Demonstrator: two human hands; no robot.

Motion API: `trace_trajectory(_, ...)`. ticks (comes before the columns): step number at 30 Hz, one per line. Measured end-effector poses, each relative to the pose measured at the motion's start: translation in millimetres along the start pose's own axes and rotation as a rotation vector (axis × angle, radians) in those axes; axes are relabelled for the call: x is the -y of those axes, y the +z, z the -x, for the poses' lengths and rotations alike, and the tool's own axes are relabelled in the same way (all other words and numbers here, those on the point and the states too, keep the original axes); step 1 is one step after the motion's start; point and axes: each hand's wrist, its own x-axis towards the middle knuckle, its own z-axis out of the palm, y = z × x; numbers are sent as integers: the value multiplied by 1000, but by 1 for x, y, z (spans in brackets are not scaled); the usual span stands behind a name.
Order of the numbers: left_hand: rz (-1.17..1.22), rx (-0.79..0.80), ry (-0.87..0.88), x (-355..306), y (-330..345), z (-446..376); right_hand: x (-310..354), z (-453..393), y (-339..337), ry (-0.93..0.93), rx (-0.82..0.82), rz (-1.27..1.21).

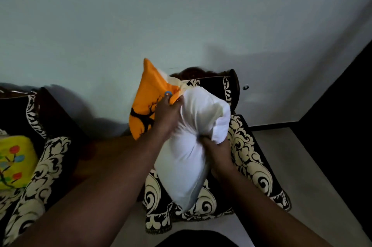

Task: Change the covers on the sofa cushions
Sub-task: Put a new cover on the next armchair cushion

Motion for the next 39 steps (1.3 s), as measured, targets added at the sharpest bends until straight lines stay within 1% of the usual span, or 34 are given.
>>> trace_trajectory(2,-324,68,58,12,-13,-7,12,-10,-1,57,-156,-153)
trace_trajectory(3,-471,72,66,21,-20,-6,19,-13,-3,52,-215,-190)
trace_trajectory(4,-565,70,70,28,-24,0,22,-15,-6,28,-246,-179)
trace_trajectory(5,-598,80,93,31,-26,7,24,-16,-7,-23,-254,-123)
trace_trajectory(6,-585,107,122,29,-23,16,26,-14,-6,-83,-250,-15)
trace_trajectory(8,-479,123,208,16,-13,37,17,-11,-4,-181,-265,238)
trace_trajectory(9,-435,95,284,7,-9,47,9,-13,-3,-211,-280,305)
trace_trajectory(11,-407,49,470,-14,-3,64,0,-18,-3,-232,-276,338)
trace_trajectory(13,-442,81,610,-35,0,75,-9,-22,-4,-240,-242,336)
trace_trajectory(15,-566,81,624,-50,-4,64,-12,-20,-4,-276,-187,350)
trace_trajectory(17,-687,-25,545,-54,-17,32,-7,-14,-2,-329,-105,367)
trace_trajectory(18,-713,-63,481,-52,-28,14,-3,-13,-2,-322,-45,371)
trace_trajectory(20,-661,-52,365,-40,-46,-9,14,-12,-7,-245,152,298)
trace_trajectory(22,-566,26,319,-29,-50,-11,35,-18,-17,-154,334,111)
trace_trajectory(24,-423,58,303,-24,-45,0,62,-28,-26,-158,390,10)
trace_trajectory(26,-271,85,298,-21,-39,10,84,-39,-30,-133,418,-20)
trace_trajectory(27,-188,101,283,-22,-38,15,92,-43,-30,-116,424,16)
trace_trajectory(28,-101,117,257,-23,-37,18,96,-47,-28,-113,420,106)
trace_trajectory(30,22,146,203,-22,-35,22,97,-49,-17,-116,363,338)
trace_trajectory(32,118,135,166,-22,-36,17,89,-48,-4,-124,316,583)
trace_trajectory(34,193,152,105,-26,-37,16,74,-46,7,-154,391,809)
trace_trajectory(36,201,231,113,-32,-33,26,66,-45,16,-201,462,996)
trace_trajectory(37,189,293,147,-35,-29,35,65,-44,20,-212,481,1045)
trace_trajectory(39,155,429,219,-39,-19,52,70,-44,25,-202,462,1037)
